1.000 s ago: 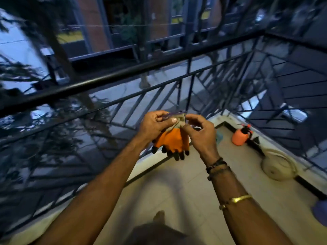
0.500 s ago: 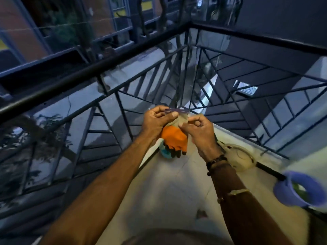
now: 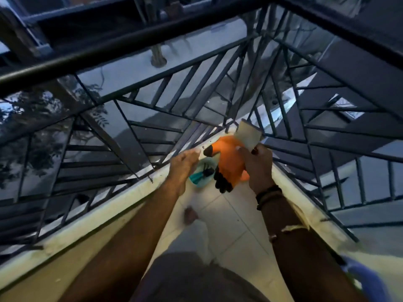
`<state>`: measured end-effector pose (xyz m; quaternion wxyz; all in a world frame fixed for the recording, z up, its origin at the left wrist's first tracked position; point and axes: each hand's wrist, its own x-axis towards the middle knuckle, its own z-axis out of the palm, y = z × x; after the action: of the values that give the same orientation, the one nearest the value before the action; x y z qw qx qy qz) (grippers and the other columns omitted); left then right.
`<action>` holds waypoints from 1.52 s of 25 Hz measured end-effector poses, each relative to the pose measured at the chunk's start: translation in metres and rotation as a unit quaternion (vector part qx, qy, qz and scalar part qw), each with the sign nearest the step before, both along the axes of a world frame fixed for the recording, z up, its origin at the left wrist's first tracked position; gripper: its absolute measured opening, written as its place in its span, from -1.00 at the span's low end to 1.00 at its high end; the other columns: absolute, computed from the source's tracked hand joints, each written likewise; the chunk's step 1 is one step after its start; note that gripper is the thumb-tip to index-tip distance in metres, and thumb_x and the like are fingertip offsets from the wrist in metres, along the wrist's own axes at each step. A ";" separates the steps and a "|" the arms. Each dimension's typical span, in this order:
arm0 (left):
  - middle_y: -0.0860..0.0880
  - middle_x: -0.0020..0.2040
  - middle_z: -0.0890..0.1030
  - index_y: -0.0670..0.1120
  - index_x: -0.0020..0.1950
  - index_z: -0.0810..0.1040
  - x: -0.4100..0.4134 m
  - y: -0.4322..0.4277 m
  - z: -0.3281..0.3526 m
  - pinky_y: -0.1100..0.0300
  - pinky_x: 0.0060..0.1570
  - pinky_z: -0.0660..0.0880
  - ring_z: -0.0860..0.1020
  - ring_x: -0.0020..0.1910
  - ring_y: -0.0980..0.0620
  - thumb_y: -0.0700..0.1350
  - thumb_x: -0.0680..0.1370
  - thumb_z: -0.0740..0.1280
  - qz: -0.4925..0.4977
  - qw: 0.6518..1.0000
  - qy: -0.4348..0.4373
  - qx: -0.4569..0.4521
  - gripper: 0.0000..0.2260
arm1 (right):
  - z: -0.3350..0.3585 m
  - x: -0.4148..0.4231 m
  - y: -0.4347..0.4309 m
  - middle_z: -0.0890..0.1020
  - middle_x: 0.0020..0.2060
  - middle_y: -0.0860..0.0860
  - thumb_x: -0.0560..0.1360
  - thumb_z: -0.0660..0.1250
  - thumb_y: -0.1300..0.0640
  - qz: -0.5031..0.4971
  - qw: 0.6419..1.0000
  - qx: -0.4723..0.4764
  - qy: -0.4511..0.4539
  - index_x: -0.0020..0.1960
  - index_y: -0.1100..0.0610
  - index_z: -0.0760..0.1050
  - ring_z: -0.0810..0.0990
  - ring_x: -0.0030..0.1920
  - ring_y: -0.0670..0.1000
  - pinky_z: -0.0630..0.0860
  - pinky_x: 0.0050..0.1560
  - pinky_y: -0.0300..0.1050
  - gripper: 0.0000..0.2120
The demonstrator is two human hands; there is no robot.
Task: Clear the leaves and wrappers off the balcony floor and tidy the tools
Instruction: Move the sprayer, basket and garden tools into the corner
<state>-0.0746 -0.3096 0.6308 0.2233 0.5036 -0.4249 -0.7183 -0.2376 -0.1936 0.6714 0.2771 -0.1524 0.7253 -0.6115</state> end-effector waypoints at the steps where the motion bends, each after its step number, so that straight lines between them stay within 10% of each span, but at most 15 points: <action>1: -0.04 0.01 0.67 -0.01 0.08 0.64 -0.007 -0.002 -0.017 0.06 0.01 0.57 0.64 0.05 -0.07 0.14 0.49 0.47 -0.015 0.999 -0.016 0.049 -0.71 | -0.011 -0.011 -0.013 0.75 -0.04 0.08 0.45 0.50 0.16 -0.020 0.998 -0.012 -0.056 0.11 0.13 0.67 0.71 0.02 0.14 0.65 0.09 0.24 -0.76; 9: -0.22 -0.10 0.61 -0.19 0.06 0.60 -0.065 -0.038 -0.122 -0.09 0.14 0.52 0.53 -0.03 -0.28 0.28 0.56 0.33 0.089 0.927 0.089 0.352 -0.49 | -0.118 -0.084 -0.093 0.68 0.20 0.11 0.54 0.43 0.25 -0.030 0.954 0.040 -0.297 0.34 0.15 0.56 0.65 0.21 0.17 0.66 0.03 0.07 -0.63; 12: -0.16 0.11 0.67 -0.15 0.21 0.64 -0.071 -0.061 -0.169 -0.09 0.23 0.51 0.63 0.11 -0.16 -0.01 0.58 0.34 0.088 0.940 0.078 0.321 -0.70 | -0.181 -0.109 -0.114 0.69 0.18 0.13 0.54 0.44 0.23 -0.025 0.947 0.112 -0.299 0.28 0.12 0.59 0.66 0.17 0.19 0.67 -0.02 0.11 -0.68; 16: -0.07 -0.17 0.61 -0.21 0.12 0.58 -0.089 -0.091 -0.262 0.16 -0.17 0.56 0.57 -0.19 -0.05 -0.25 0.58 0.32 0.014 0.975 0.031 0.221 -0.86 | -0.305 -0.134 -0.140 0.70 0.14 0.14 0.57 0.41 0.23 0.015 0.934 0.169 -0.315 0.30 0.20 0.57 0.70 0.07 0.16 0.65 0.07 0.17 -0.70; 20: -0.15 -0.15 0.55 -0.27 0.13 0.55 -0.107 -0.128 -0.399 0.06 -0.14 0.49 0.51 -0.24 -0.07 -0.20 0.53 0.44 0.044 0.983 -0.044 0.172 -0.77 | -0.449 -0.149 -0.173 0.71 -0.06 0.11 0.56 0.41 0.26 0.043 0.915 0.248 -0.315 0.22 0.26 0.58 0.71 -0.22 0.02 0.64 -0.21 -0.06 -0.76; 28: -0.05 -0.15 0.67 -0.18 0.03 0.60 -0.120 -0.173 -0.606 0.07 -0.10 0.61 0.67 -0.18 0.01 -0.36 0.52 0.38 0.132 0.973 -0.121 0.146 -0.85 | -0.679 -0.165 -0.237 0.66 -0.09 0.07 0.57 0.35 0.35 0.144 0.895 0.308 -0.289 0.03 0.10 0.56 0.64 -0.18 0.06 0.66 -0.17 -0.03 -0.83; 34: -0.10 -0.06 0.60 -0.25 0.24 0.55 -0.082 -0.151 -0.539 0.02 0.06 0.59 0.59 -0.07 -0.01 -0.29 0.55 0.40 0.237 0.944 -0.144 0.177 -0.73 | -0.622 -0.153 -0.216 0.66 -0.25 0.10 0.35 0.43 0.19 0.128 0.893 0.384 -0.197 -0.16 0.14 0.64 0.65 -0.18 0.12 0.64 -0.16 0.00 -0.93; 38: -0.21 0.06 0.59 -0.19 0.12 0.54 -0.056 -0.118 -0.385 -0.04 0.07 0.53 0.55 0.02 -0.13 -0.34 0.58 0.30 0.331 0.922 -0.062 0.193 -0.85 | -0.449 -0.117 -0.207 0.65 0.01 0.20 0.52 0.40 0.24 0.160 0.893 0.333 -0.256 0.16 0.19 0.58 0.66 0.00 0.15 0.69 0.02 0.11 -0.79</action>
<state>-0.1308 -0.4271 0.2463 0.3196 0.6927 -0.1001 -0.6388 -0.3546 -0.4007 0.2223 0.5815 -0.0037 0.7565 -0.2994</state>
